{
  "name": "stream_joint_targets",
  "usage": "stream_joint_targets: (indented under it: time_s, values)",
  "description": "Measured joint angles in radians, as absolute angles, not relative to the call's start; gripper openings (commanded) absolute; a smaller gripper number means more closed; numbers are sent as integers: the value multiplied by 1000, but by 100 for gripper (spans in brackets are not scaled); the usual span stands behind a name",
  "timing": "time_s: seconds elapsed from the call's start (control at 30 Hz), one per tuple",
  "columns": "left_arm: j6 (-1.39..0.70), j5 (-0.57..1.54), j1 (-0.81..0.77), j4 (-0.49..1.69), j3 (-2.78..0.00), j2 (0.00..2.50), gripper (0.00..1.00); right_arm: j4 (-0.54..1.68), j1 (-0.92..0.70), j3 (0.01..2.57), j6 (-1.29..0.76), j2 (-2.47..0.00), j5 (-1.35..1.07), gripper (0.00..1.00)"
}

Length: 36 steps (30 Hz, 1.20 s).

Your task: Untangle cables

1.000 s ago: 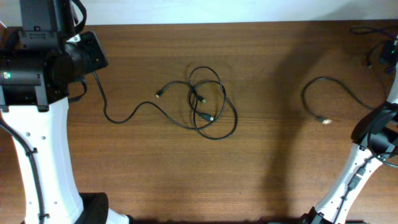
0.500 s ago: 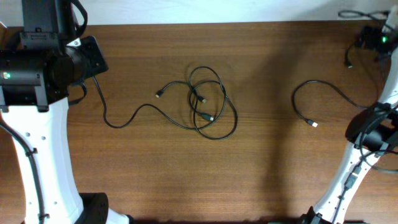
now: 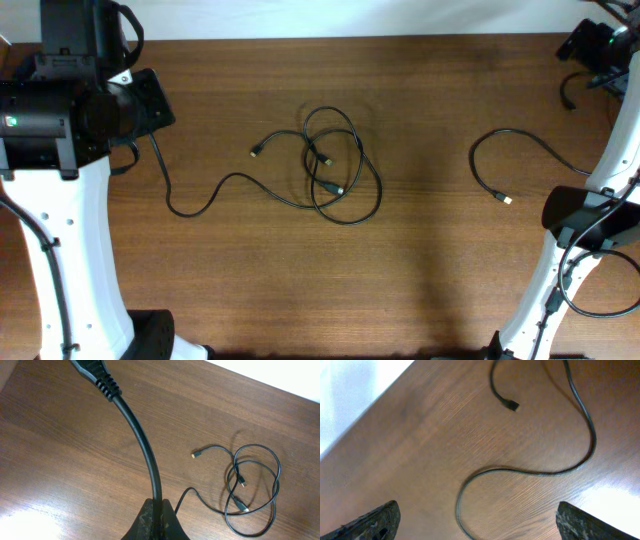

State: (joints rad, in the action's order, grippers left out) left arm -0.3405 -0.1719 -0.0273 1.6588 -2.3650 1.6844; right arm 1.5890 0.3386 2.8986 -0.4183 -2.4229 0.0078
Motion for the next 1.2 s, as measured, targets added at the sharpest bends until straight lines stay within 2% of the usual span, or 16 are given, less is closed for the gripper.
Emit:
stream_joint_targets:
  time_s: [0.2, 0.33, 0.47, 0.57, 0.8, 0.83, 0.97, 1.07, 1.1, 1.2]
  values:
    - [-340, -172, -27, 1684, -2365, 1684, 0, 1692, 339, 2844, -967, -2424, 134, 99]
    - [-340, -172, -27, 1680, -2365, 1684, 0, 1623, 337, 2523, -1283, -2442, 187, 99]
    - [-340, -172, -27, 1680, -2365, 1684, 0, 1384, 317, 2251, -1387, -2458, 197, 100]
    - [-340, -172, -27, 1683, -2365, 1684, 0, 1267, 298, 2168, -1405, -2458, 213, 95]
    - [-340, -172, -27, 1684, -2365, 1684, 0, 1202, 294, 2161, -1457, -2458, 244, 93]
    - [-340, -172, -27, 1684, -2365, 1684, 0, 1203, 294, 2161, -1470, -2458, 241, 89]
    - [-340, -172, -27, 1685, -2365, 1684, 0, 1201, 294, 2147, -1490, -2460, 237, 88]
    - [-340, -172, -27, 1685, -2365, 1684, 0, 1194, 294, 2142, -1498, -2495, 241, 70]
    - [-340, -172, -27, 1685, -2365, 1684, 0, 1192, 293, 2143, -1496, -2496, 240, 4]
    - [-340, -172, -27, 1686, -2365, 1684, 0, 1192, 293, 2143, -1496, -2496, 242, 4]
